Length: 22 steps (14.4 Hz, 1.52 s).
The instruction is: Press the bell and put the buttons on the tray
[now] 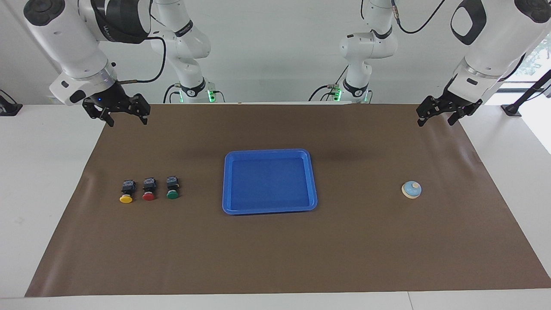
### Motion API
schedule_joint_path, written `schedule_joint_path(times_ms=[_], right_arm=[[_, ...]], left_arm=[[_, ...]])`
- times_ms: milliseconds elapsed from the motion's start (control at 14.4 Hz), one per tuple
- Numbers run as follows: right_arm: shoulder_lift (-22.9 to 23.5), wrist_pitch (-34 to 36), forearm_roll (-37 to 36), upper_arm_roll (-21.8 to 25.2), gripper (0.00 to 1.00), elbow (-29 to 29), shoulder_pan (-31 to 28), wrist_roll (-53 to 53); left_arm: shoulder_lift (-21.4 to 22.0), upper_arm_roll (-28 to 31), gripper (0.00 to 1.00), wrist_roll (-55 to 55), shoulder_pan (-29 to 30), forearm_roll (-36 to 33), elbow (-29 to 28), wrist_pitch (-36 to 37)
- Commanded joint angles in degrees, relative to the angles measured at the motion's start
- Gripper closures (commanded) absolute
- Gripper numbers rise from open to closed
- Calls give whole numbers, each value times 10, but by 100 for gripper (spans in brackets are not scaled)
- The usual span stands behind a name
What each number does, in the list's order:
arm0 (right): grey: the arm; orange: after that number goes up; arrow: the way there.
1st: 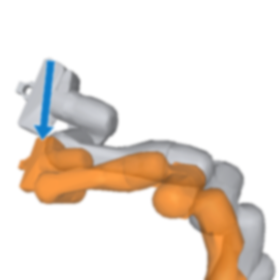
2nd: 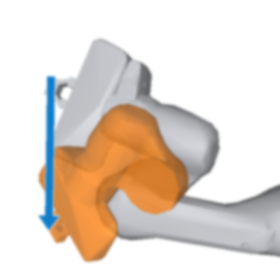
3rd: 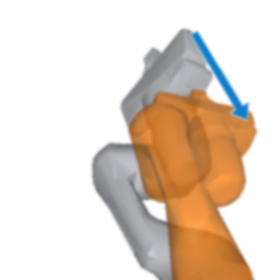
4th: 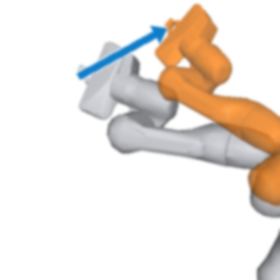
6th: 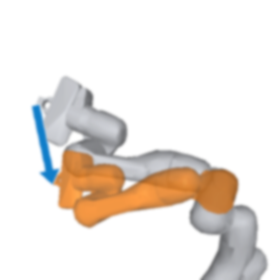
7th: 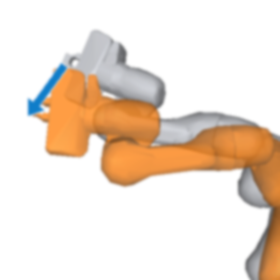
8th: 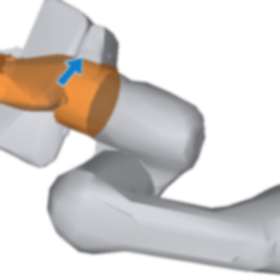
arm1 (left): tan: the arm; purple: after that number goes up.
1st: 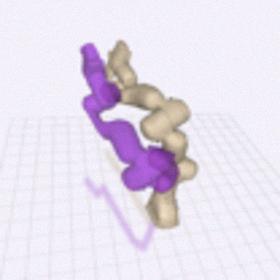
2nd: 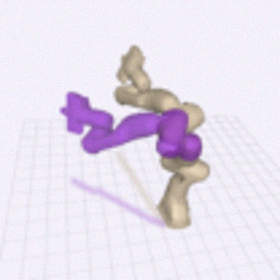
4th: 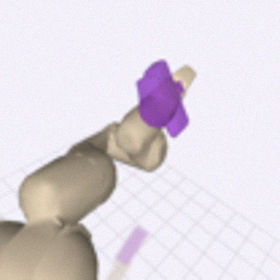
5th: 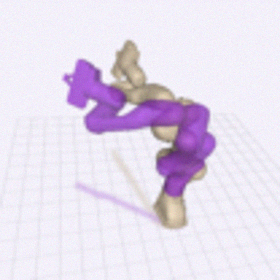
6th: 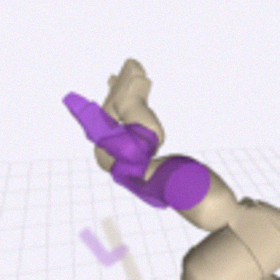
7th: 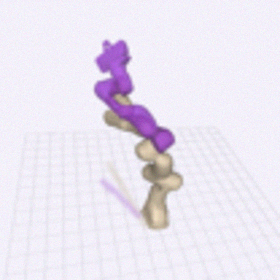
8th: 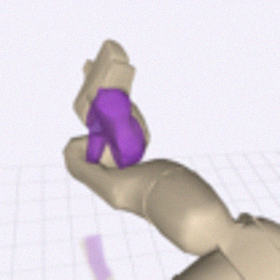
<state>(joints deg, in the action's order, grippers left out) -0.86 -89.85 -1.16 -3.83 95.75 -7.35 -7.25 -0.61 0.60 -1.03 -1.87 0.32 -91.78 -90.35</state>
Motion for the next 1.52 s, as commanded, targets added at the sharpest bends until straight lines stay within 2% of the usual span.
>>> schedule_joint_path(times_ms=[0, 416, 554, 623, 831, 970, 1177, 1454], right_arm=[[-5, 9, -4, -5, 0, 0, -4, 7], [-5, 9, -4, -5, 0, 0, -4, 7], [-5, 9, -4, -5, 0, 0, -4, 8], [-5, 9, -4, -5, 0, 0, -4, 7], [-5, 9, -4, -5, 0, 0, -4, 7], [-5, 9, -4, -5, 0, 0, -4, 7], [-5, 9, -4, -5, 0, 0, -4, 8], [-5, 9, -4, -5, 0, 0, -4, 7]], left_arm=[[-5, 0, 0, 8, 1, -2, 8, -3], [2, 2, 0, 14, -1, -1, -11, -18], [4, 2, 96, 23, 4, -2, -30, -33], [6, 2, 100, 21, 5, -2, -43, -39], [3, 1, 100, 5, 14, -2, -77, -94], [-31, 2, 100, 2, 16, -2, -74, -104], [-79, 1, 100, -3, 42, -2, -76, -157], [-145, 1, 100, -6, 46, -2, -79, -236]])
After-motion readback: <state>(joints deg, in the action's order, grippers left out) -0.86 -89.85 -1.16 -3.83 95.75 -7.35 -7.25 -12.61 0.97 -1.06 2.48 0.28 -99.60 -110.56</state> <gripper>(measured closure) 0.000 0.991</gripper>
